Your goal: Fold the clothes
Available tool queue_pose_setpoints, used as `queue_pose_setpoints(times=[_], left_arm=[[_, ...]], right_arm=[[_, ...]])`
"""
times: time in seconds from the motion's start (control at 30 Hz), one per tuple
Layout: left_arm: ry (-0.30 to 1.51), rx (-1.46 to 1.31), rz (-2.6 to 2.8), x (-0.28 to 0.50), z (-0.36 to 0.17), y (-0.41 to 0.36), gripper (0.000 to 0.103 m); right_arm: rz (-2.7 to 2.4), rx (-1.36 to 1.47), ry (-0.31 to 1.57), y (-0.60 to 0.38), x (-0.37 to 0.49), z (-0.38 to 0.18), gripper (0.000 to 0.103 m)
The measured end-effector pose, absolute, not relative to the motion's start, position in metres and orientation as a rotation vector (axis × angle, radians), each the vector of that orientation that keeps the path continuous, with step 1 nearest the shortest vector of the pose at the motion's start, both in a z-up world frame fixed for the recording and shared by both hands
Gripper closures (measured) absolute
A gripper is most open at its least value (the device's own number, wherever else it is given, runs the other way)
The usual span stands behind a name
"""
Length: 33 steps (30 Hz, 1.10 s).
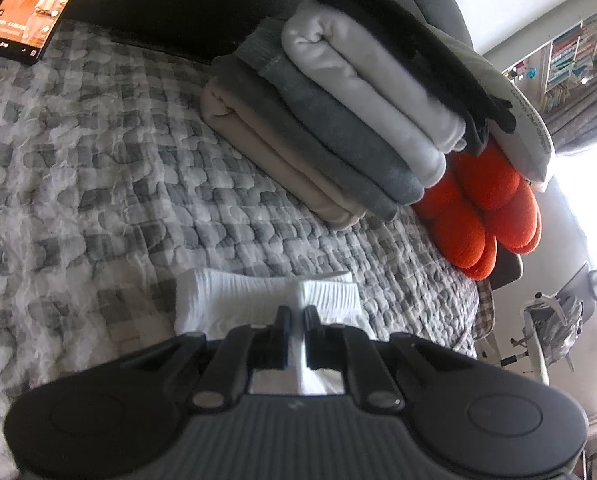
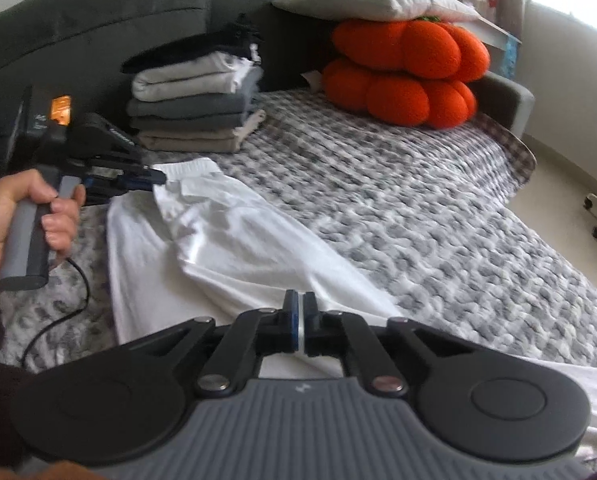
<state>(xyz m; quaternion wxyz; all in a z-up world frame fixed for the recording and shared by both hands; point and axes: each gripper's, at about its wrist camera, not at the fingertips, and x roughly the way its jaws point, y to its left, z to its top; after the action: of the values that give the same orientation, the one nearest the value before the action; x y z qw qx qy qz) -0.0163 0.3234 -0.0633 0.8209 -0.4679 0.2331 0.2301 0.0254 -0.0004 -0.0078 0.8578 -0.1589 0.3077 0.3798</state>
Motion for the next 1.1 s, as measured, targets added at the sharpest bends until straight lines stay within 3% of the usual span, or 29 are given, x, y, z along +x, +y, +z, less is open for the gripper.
queue_pose_setpoints(times=[0.07, 0.13, 0.17, 0.2, 0.63, 0.83, 0.9, 1.0, 1.1], left_arm=[[0.493, -1.001, 0.492, -0.018, -0.062, 0.324, 0.097], [0.489, -1.001, 0.492, -0.020, -0.060, 0.324, 0.097], [0.488, -0.999, 0.492, -0.020, -0.059, 0.324, 0.097], [0.486, -0.997, 0.492, -0.021, -0.058, 0.324, 0.097], [0.501, -1.007, 0.493, -0.020, -0.064, 0.329, 0.097], [0.509, -1.000, 0.493, -0.018, -0.065, 0.329, 0.097], [0.509, -1.005, 0.494, -0.018, -0.066, 0.330, 0.096], [0.509, -1.014, 0.496, -0.019, -0.067, 0.332, 0.097], [0.502, -1.025, 0.487, -0.021, -0.066, 0.333, 0.097]], right_arm=[[0.824, -0.348, 0.642, 0.007, 0.021, -0.011, 0.087], [0.857, -0.366, 0.639, 0.018, 0.018, -0.014, 0.074], [0.874, -0.375, 0.637, 0.024, 0.016, -0.016, 0.060], [0.886, -0.382, 0.627, 0.029, 0.014, -0.017, 0.058], [0.928, -0.402, 0.645, 0.050, 0.033, -0.027, 0.061], [0.935, -0.505, 0.665, 0.061, 0.028, -0.044, 0.076], [0.941, -0.502, 0.667, 0.061, 0.029, -0.043, 0.094], [0.940, -0.493, 0.661, 0.059, 0.028, -0.040, 0.100], [0.933, -0.490, 0.629, 0.056, 0.024, -0.034, 0.101]])
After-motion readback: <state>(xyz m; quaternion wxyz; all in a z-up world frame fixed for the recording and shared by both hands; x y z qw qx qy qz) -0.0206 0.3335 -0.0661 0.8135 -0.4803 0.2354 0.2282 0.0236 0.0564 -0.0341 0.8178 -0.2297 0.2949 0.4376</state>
